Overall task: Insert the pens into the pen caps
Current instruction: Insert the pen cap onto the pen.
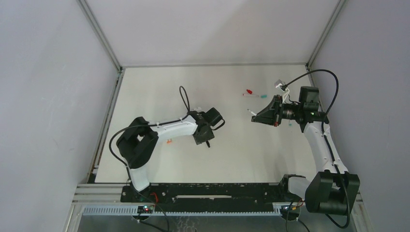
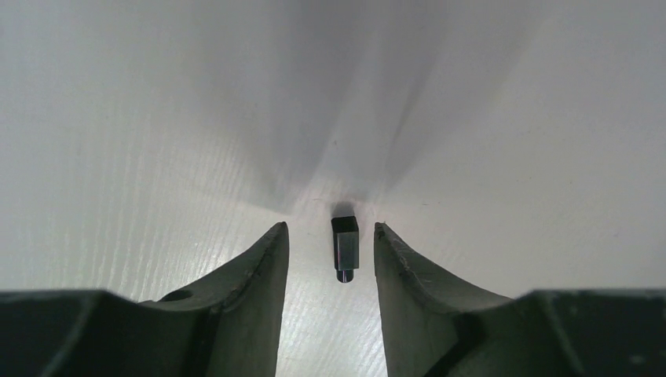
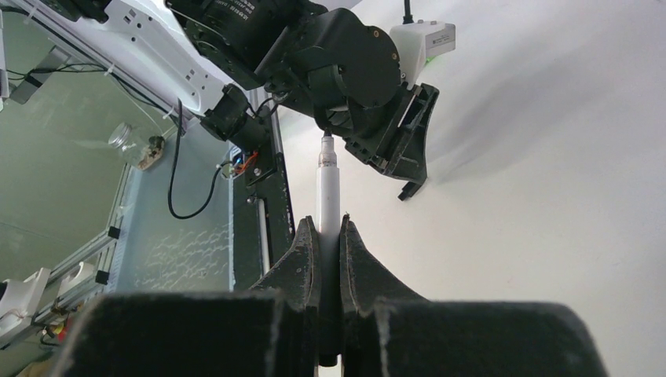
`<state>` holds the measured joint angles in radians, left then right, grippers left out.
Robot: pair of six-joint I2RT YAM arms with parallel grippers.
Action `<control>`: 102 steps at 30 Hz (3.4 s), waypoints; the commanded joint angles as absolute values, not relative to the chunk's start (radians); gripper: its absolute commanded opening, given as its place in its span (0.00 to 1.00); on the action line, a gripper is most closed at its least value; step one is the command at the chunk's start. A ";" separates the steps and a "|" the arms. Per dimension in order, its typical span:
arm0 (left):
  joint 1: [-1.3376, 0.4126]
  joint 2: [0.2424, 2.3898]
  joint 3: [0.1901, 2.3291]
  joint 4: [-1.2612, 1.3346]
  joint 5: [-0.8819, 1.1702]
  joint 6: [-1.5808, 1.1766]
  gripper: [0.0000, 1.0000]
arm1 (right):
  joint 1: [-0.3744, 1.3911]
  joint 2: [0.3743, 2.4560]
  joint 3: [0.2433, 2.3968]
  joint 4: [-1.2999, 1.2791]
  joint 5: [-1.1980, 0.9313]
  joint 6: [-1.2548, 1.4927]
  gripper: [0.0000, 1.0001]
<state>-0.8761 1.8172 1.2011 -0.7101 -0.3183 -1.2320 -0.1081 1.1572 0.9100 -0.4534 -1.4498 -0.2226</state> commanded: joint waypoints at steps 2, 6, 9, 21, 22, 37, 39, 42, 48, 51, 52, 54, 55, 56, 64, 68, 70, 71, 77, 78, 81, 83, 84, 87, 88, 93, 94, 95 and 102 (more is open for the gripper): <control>-0.882 1.831 1.264 -0.744 -0.329 -1.190 0.46 | -0.110 1.131 0.945 -0.459 -1.474 -0.245 0.00; -0.882 1.853 1.283 -0.748 -0.320 -1.177 0.44 | -0.112 1.130 0.945 -0.458 -1.477 -0.246 0.00; -0.883 1.867 1.292 -0.749 -0.312 -1.171 0.42 | -0.113 1.128 0.945 -0.460 -1.479 -0.247 0.00; -0.888 1.918 1.307 -0.754 -0.241 -1.160 0.33 | -0.120 1.123 0.945 -0.463 -1.486 -0.247 0.00; -0.889 1.920 1.307 -0.754 -0.239 -1.159 0.32 | -0.120 1.123 0.945 -0.464 -1.487 -0.247 0.00; -0.888 1.806 1.223 -0.614 -0.207 -1.068 0.01 | -0.127 1.119 0.945 -0.485 -1.480 -0.272 0.00; -0.888 1.744 1.193 -0.550 -0.194 -1.019 0.00 | -0.127 1.113 0.945 -0.497 -1.473 -0.291 0.00; -0.891 1.574 1.052 -0.336 -0.171 -0.954 0.00 | -0.127 1.101 0.945 -0.519 -1.476 -0.324 0.00; -0.890 1.256 0.750 0.272 -0.064 -0.852 0.00 | -0.126 1.069 0.945 -0.559 -1.509 -0.404 0.00; -0.890 1.168 0.663 0.550 0.029 -0.808 0.00 | -0.118 1.042 0.945 -0.565 -1.517 -0.433 0.00; -0.890 1.150 0.642 0.630 0.071 -0.797 0.00 | -0.113 1.030 0.947 -0.563 -1.514 -0.435 0.00; -0.891 1.125 0.610 0.781 0.136 -0.792 0.00 | -0.095 1.020 0.972 -0.601 -1.503 -0.470 0.00; -0.890 1.116 0.599 0.851 0.162 -0.792 0.00 | -0.084 1.025 0.998 -0.670 -1.499 -0.505 0.00; -0.891 1.112 0.588 0.925 0.185 -0.795 0.00 | -0.073 1.030 1.024 -0.722 -1.495 -0.541 0.00; -0.909 1.117 0.570 1.313 0.195 -0.754 0.00 | 0.047 1.022 1.154 -0.775 -1.474 -0.457 0.00; -0.944 1.154 0.615 1.413 0.146 -0.697 0.00 | 0.101 1.025 1.221 -0.706 -1.438 -0.284 0.00; -0.963 1.170 0.653 1.414 0.129 -0.654 0.00 | 0.118 1.035 1.270 -0.692 -1.437 -0.231 0.00; -0.972 1.178 0.671 1.414 0.115 -0.641 0.00 | 0.126 1.039 1.293 -0.691 -1.434 -0.210 0.00; -0.996 1.234 0.774 1.437 0.064 -0.638 0.00 | 0.202 1.055 1.403 -0.649 -1.420 -0.086 0.00; -1.001 1.243 0.787 1.443 0.058 -0.639 0.00 | 0.213 1.055 1.408 -0.637 -1.421 -0.069 0.00; -1.018 1.262 0.815 1.450 0.036 -0.638 0.00 | 0.230 1.052 1.410 -0.597 -1.431 -0.013 0.00; -1.029 1.273 0.830 1.453 0.028 -0.637 0.00 | 0.232 1.052 1.410 -0.568 -1.437 0.027 0.00; -1.034 1.278 0.834 1.455 0.023 -0.638 0.00 | 0.232 1.052 1.412 -0.553 -1.441 0.049 0.00; -1.047 1.292 0.850 1.460 0.014 -0.640 0.00 | 0.240 1.056 1.429 -0.513 -1.440 0.113 0.00; -1.051 1.298 0.855 1.462 0.010 -0.642 0.00 | 0.242 1.060 1.439 -0.506 -1.436 0.127 0.00; -1.064 1.310 0.880 1.465 -0.012 -0.651 0.00 | 0.248 1.068 1.463 -0.433 -1.413 0.233 0.00; -1.065 1.311 0.884 1.465 -0.029 -0.654 0.00 | 0.249 1.070 1.463 -0.413 -1.408 0.268 0.00; -1.066 1.313 0.891 1.466 -0.037 -0.657 0.00 | 0.250 1.071 1.463 -0.394 -1.405 0.292 0.00; -1.071 1.321 0.919 1.469 -0.066 -0.670 0.00 | 0.249 1.068 1.460 -0.356 -1.385 0.345 0.00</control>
